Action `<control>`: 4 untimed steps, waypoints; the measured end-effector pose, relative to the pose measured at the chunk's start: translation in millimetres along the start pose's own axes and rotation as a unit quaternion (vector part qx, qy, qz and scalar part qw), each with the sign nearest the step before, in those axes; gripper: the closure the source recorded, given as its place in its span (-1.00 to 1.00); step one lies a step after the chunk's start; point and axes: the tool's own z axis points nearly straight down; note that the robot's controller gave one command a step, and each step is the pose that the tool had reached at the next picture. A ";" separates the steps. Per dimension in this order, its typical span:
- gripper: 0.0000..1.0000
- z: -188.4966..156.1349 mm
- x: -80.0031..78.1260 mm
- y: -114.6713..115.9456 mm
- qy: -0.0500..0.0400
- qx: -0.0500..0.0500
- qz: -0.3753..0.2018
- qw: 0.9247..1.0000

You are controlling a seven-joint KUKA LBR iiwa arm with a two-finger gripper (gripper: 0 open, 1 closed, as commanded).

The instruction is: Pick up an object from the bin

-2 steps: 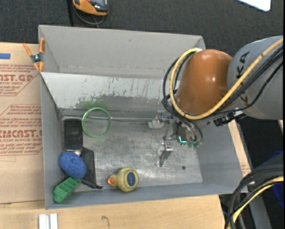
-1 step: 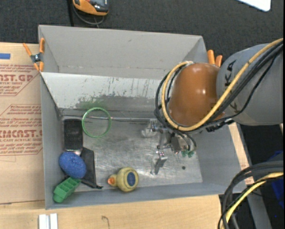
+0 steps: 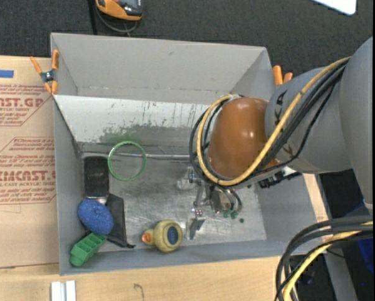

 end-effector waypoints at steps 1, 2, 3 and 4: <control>-1.00 27.6 -0.7 21.6 0.000 0.001 -0.011 1.000; 1.00 60.3 8.1 45.7 -0.002 0.002 -0.115 0.993; 1.00 60.3 8.1 45.8 -0.002 0.002 -0.115 0.993; 1.00 -85.2 3.6 36.8 -0.002 0.000 -0.072 0.997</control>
Offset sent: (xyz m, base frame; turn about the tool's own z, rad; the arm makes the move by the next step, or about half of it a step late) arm -0.0109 0.0472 -0.0642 -0.2315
